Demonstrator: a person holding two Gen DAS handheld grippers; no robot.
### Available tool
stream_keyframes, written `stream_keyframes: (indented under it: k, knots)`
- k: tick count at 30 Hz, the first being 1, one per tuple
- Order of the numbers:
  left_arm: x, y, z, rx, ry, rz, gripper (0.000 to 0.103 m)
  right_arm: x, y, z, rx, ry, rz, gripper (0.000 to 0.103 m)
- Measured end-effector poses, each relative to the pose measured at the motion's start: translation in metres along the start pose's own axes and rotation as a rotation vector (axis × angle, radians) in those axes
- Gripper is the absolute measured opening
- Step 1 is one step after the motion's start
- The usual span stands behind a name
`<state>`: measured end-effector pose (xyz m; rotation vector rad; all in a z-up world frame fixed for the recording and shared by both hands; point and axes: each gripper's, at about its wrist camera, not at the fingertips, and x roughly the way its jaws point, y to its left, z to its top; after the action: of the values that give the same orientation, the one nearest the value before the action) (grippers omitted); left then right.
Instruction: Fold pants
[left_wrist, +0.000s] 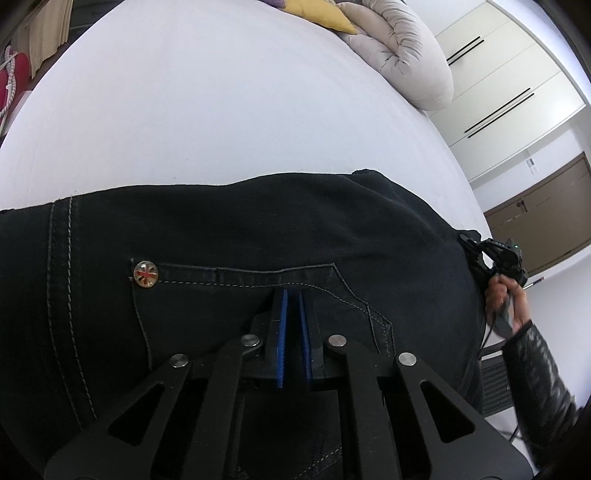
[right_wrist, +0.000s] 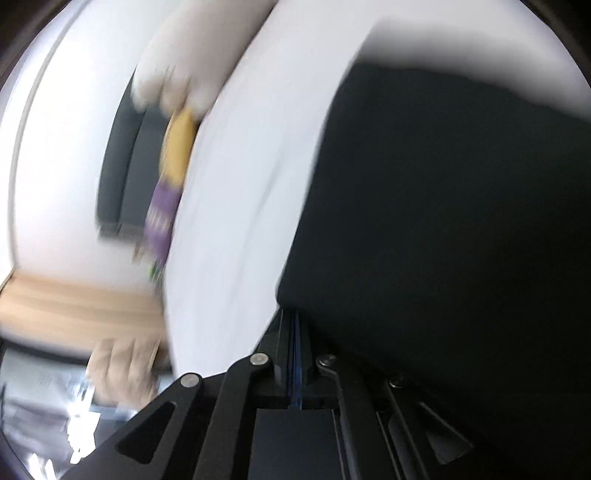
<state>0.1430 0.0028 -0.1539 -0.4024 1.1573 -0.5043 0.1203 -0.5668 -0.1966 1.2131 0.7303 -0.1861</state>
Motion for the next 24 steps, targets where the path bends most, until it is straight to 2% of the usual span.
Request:
stream_keyframes:
  k: [3, 4, 5, 6, 7, 8, 10, 11, 13, 16, 17, 18, 19, 20, 21, 24]
  knots:
    - [-0.006, -0.002, 0.000, 0.006, 0.002, 0.014, 0.009, -0.050, -0.024, 0.039, 0.122, -0.195, -0.072, 0.000]
    - [-0.009, -0.005, 0.000, 0.016, 0.001, 0.039, 0.009, -0.064, -0.021, 0.042, 0.133, -0.244, -0.084, 0.005]
    - [-0.014, -0.011, 0.001, 0.030, -0.004, 0.078, 0.009, -0.080, -0.013, 0.042, 0.109, -0.288, -0.112, 0.010]
    - [-0.017, -0.019, 0.002, 0.043, -0.013, 0.105, 0.009, -0.088, -0.005, 0.040, 0.066, -0.290, -0.105, 0.010]
    - [-0.020, -0.028, 0.004, 0.056, -0.026, 0.102, 0.009, -0.088, 0.008, 0.031, 0.015, -0.249, -0.071, 0.010]
    - [-0.022, -0.039, 0.006, 0.069, -0.036, 0.074, 0.009, -0.082, 0.014, 0.025, -0.041, -0.152, -0.014, 0.010]
    - [-0.017, -0.067, 0.011, 0.115, -0.035, 0.039, 0.009, -0.060, 0.037, -0.023, -0.125, 0.018, 0.089, 0.010]
    - [-0.010, -0.083, 0.013, 0.149, -0.023, 0.019, 0.009, -0.041, 0.047, -0.058, -0.160, 0.131, 0.139, 0.010]
    - [0.014, -0.111, 0.013, 0.196, 0.037, -0.033, 0.009, -0.006, 0.055, -0.121, -0.165, 0.301, 0.216, 0.010]
    - [0.046, -0.123, 0.007, 0.205, 0.106, -0.056, 0.009, 0.034, 0.051, -0.182, -0.115, 0.458, 0.238, 0.009]
    - [0.058, -0.121, 0.004, 0.207, 0.131, -0.040, 0.009, 0.045, 0.050, -0.191, -0.146, 0.470, 0.209, 0.000]
    - [0.066, -0.116, 0.002, 0.193, 0.147, -0.038, 0.009, 0.047, 0.049, -0.189, -0.169, 0.457, 0.205, 0.000]
    - [0.069, -0.106, 0.001, 0.157, 0.143, -0.072, 0.009, 0.047, 0.048, -0.189, -0.155, 0.451, 0.233, 0.000]
    - [0.069, -0.096, 0.002, 0.114, 0.134, -0.107, 0.009, 0.041, 0.040, -0.177, -0.130, 0.424, 0.236, 0.000]
    - [0.067, -0.088, 0.004, 0.085, 0.126, -0.116, 0.009, 0.039, 0.033, -0.147, -0.121, 0.387, 0.218, 0.000]
    - [0.062, -0.075, 0.009, 0.079, 0.103, -0.102, 0.007, 0.024, 0.013, -0.089, -0.060, 0.236, 0.172, 0.000]
